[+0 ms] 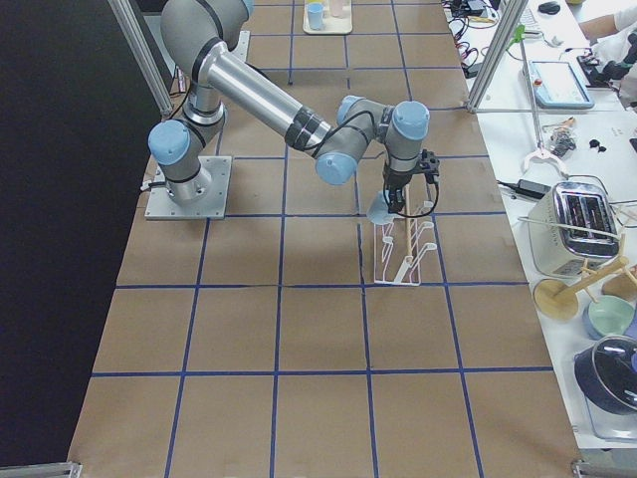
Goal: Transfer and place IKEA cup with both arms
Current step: 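Close the right gripper on the light blue cup's base, then lift the light blue cup up off the rack with the right gripper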
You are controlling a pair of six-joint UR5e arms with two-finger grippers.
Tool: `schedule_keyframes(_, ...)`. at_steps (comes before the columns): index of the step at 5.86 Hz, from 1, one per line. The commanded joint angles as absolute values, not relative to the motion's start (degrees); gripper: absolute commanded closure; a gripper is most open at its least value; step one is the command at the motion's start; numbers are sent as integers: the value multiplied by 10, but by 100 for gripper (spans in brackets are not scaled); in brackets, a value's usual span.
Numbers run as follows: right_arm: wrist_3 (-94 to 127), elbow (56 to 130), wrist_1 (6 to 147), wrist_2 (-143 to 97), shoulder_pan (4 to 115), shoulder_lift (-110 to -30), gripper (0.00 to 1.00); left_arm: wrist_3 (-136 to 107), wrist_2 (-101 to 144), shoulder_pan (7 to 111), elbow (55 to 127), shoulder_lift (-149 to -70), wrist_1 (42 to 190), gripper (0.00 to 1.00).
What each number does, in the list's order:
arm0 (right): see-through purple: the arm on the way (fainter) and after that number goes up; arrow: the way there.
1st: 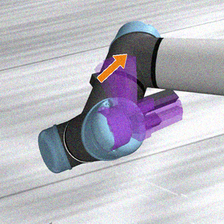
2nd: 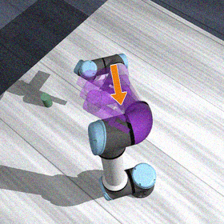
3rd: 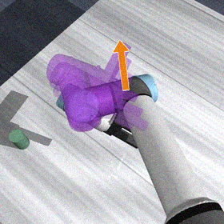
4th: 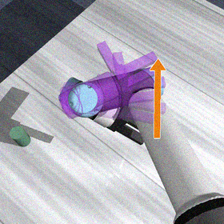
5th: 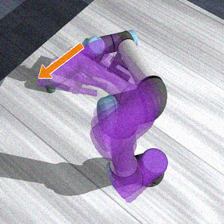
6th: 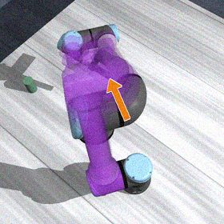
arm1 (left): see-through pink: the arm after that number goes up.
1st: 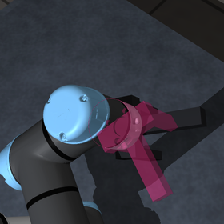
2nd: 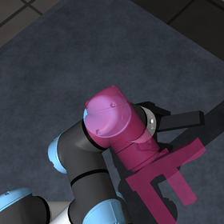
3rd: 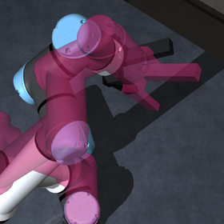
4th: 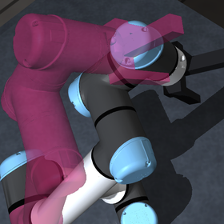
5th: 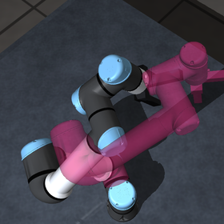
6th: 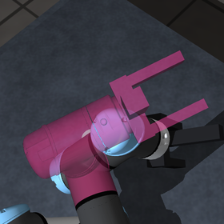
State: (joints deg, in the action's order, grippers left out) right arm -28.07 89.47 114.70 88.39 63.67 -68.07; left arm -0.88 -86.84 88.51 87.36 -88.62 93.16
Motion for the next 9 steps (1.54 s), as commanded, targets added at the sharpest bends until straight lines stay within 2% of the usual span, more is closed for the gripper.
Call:
schedule_keyframes(1,-282,890,1147,883,644,-720,58,-9,-868,885,874,-886,932,2)
schedule_keyframes(5,-284,889,1035,806,644,-833,58,10,-867,882,873,-887,932,2)
schedule_keyframes(6,-284,889,984,735,643,-857,58,11,-855,880,872,-887,933,2)
schedule_keyframes(9,-291,889,758,431,641,-862,58,30,-759,828,860,-884,996,2)
